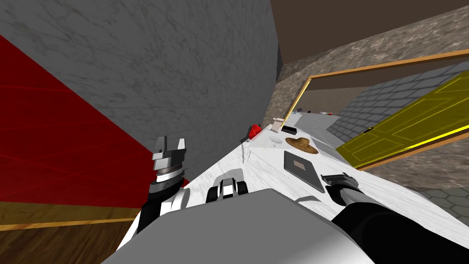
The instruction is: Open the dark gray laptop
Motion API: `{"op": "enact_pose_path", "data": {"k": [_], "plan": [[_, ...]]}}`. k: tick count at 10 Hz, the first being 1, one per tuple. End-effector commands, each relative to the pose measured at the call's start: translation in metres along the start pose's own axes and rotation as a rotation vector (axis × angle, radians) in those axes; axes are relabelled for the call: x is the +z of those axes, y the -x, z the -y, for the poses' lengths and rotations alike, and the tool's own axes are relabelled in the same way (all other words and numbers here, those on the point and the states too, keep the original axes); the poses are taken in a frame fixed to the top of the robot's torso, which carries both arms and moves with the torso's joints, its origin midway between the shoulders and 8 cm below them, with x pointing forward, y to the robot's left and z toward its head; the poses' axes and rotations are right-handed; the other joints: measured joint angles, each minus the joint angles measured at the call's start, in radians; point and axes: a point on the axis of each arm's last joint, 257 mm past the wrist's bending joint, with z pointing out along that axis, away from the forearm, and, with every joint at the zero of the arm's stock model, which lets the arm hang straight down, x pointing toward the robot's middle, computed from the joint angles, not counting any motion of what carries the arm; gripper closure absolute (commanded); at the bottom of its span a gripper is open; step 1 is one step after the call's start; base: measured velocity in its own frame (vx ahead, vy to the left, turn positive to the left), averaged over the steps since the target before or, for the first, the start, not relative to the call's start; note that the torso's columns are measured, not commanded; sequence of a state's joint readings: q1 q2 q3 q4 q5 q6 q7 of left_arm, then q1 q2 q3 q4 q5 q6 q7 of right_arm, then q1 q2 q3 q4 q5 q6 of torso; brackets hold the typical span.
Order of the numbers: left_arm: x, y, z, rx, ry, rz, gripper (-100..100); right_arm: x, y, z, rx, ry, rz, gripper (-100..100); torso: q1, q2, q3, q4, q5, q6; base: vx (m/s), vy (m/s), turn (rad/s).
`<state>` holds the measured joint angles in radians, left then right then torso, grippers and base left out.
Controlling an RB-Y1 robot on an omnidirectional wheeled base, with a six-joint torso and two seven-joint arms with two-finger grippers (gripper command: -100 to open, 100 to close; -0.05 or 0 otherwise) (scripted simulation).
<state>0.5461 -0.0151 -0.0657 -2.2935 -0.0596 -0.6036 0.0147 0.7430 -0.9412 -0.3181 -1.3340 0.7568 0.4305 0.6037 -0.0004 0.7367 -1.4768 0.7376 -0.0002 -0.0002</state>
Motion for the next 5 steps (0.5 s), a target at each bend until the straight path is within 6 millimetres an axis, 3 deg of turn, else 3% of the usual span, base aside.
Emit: {"op": "enact_pose_path", "data": {"k": [1, 2, 5], "plan": [[0.0000, 0.0000, 0.0000, 0.000, 0.000, 0.000, 0, 0.0013, -0.0082, 0.0101, 0.006, -0.011, -0.019, -100, 0.001, 0.001, 0.000, 0.000, 0.000, 0.000, -0.032, 0.039, 0.030], [-0.0001, 0.0001, 0.0000, 0.000, 0.000, 0.000, 0, 0.0015, -0.0091, 0.0112, 0.008, -0.013, -0.020, 0, -0.001, 0.000, 0.000, 0.000, 0.000, 0.001, -0.006, 0.008, -0.008], [-0.0001, 0.0001, 0.0000, 0.000, 0.000, 0.000, 0, 0.0014, -0.0091, 0.0110, 0.008, -0.012, -0.020, 0, 0.000, 0.001, 0.000, 0.000, 0.000, 0.000, 0.000, 0.000, 0.000]]}}
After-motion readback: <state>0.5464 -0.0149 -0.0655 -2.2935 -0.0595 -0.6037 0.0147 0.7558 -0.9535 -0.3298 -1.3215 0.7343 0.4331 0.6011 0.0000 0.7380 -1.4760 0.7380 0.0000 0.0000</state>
